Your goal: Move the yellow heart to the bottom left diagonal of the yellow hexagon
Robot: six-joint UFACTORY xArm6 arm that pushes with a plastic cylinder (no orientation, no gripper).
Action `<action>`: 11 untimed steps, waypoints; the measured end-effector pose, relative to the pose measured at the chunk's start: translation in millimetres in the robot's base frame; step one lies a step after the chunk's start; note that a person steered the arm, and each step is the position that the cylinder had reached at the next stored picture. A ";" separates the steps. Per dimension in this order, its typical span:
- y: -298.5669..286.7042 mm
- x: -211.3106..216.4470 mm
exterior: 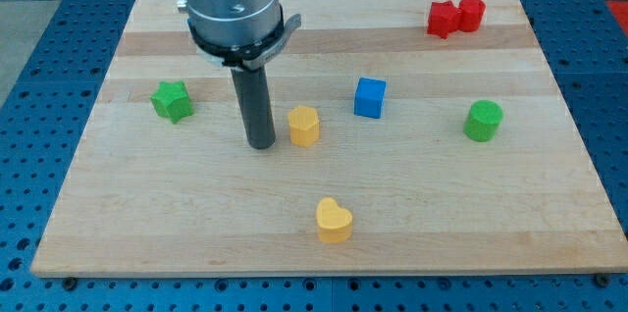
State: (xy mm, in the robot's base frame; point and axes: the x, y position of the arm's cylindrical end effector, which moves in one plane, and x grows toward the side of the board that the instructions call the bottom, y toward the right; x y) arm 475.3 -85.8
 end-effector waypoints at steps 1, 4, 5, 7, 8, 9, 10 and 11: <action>-8.7 17.0; 162.7 64.2; 160.7 76.1; 137.1 113.5; 132.2 112.4; 109.4 112.4; 85.9 112.4; 61.0 112.4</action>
